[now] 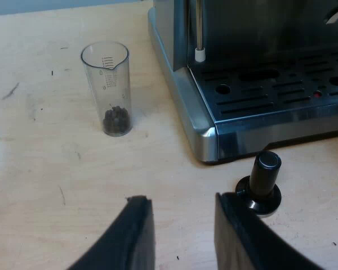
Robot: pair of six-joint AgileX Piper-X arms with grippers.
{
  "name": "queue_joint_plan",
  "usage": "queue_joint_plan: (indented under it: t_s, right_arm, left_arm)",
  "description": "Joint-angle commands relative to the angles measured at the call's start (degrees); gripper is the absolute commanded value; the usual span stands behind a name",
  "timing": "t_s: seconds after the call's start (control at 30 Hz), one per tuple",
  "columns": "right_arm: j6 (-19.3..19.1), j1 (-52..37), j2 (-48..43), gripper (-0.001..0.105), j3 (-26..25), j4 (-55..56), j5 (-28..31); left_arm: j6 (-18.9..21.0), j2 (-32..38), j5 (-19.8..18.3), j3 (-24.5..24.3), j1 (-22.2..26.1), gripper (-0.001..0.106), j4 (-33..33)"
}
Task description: Pour the beans into the coffee machine
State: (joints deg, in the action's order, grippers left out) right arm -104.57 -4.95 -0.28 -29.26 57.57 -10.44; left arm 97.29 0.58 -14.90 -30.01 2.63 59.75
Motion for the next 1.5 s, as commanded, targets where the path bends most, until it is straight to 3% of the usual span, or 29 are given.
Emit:
queue_joint_plan:
  t_s: [0.03,0.43,0.7,1.03,1.2,1.33,1.5]
  right_arm:
    - [-0.51,-0.1,-2.69,0.062,-0.14,-0.13,-0.07]
    - [-0.51,-0.1,-2.69,0.062,-0.14,-0.13,-0.07]
    - [-1.03,-0.1,-1.24,0.062,-0.7,0.21,-0.19]
    - [-2.37,-0.1,8.23,0.062,-9.08,0.2,-3.74]
    - [-3.79,0.3,11.95,0.062,-12.52,0.06,-5.71]
    - [-6.69,5.52,17.34,0.062,-17.09,0.06,-6.53]
    - [-6.7,11.59,22.36,0.062,-20.65,0.06,-6.53]
  left_arm:
    - [0.38,2.37,-0.4,-0.13,-0.25,0.03,-0.36]
    - [0.38,2.37,-0.59,-0.13,-0.25,0.031,-0.36]
    - [0.82,2.37,-2.78,-0.3,-0.25,0.045,-0.22]
    - [1.7,-3.62,-2.94,-4.63,-0.25,0.048,3.17]
    - [1.71,-5.98,-2.91,-6.42,-0.25,0.061,2.78]
    - [1.71,-8.06,-2.79,-7.18,-0.25,0.064,2.02]
    - [1.93,-10.2,-2.8,-7.17,-0.25,0.064,0.86]
